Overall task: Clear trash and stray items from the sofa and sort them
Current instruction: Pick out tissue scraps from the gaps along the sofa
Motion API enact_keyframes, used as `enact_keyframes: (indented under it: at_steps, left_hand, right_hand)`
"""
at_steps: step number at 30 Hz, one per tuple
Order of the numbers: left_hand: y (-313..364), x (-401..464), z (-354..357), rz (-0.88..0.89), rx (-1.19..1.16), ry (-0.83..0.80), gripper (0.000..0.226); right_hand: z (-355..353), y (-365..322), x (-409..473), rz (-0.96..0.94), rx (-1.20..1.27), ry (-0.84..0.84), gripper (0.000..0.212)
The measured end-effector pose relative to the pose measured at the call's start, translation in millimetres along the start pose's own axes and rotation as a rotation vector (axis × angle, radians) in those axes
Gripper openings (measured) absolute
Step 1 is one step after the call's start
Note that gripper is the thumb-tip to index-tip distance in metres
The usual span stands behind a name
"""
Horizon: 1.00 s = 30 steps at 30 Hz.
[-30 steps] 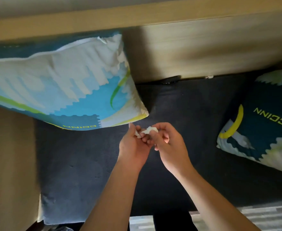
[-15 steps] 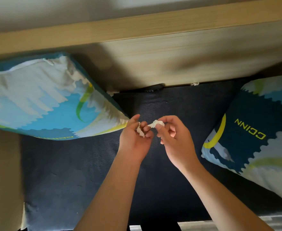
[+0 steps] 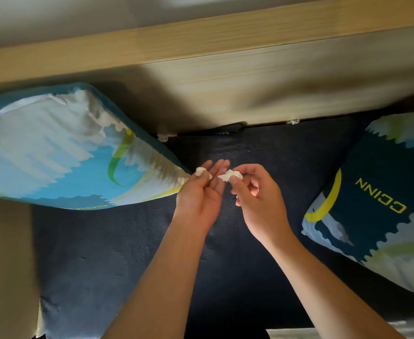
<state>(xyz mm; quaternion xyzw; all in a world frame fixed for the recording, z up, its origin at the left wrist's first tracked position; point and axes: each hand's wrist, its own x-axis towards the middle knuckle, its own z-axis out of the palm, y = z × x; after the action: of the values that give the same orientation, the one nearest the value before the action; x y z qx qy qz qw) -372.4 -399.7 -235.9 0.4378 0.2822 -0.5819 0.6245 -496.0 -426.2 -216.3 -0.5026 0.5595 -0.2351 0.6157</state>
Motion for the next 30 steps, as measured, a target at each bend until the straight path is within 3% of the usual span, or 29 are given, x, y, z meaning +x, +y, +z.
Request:
enact_keyframes:
  at_steps: [5, 10, 21, 24, 26, 30]
  left_hand:
    - [-0.6, 1.7, 0.5, -0.008, 0.155, -0.026, 0.031]
    - [2.0, 3.6, 5.2, -0.026, 0.189, -0.015, 0.030]
    - [9.0, 24.6, 8.0, -0.067, 0.038, 0.048, 0.026]
    - [10.3, 31.3, 5.7, -0.081, -0.016, 0.123, 0.024]
    - [14.0, 37.9, 1.9, -0.084, -0.049, 0.136, 0.022]
    - [26.8, 50.1, -7.0, -0.079, 0.003, 0.130, 0.022]
  right_hand:
    - [0.7, -1.2, 4.6, -0.060, -0.118, 0.023, 0.011]
    - [5.0, 0.6, 14.1, -0.182, -0.394, 0.060, 0.010]
    - [11.1, 10.6, 34.8, -0.435, -0.696, -0.110, 0.003]
    - [6.2, 12.9, 46.0, -0.306, -0.589, -0.202, 0.009]
    - [9.1, 10.8, 69.3, -0.217, -0.478, -0.150, 0.013]
    - [60.3, 11.3, 139.1, 0.036, -0.345, -0.257, 0.020]
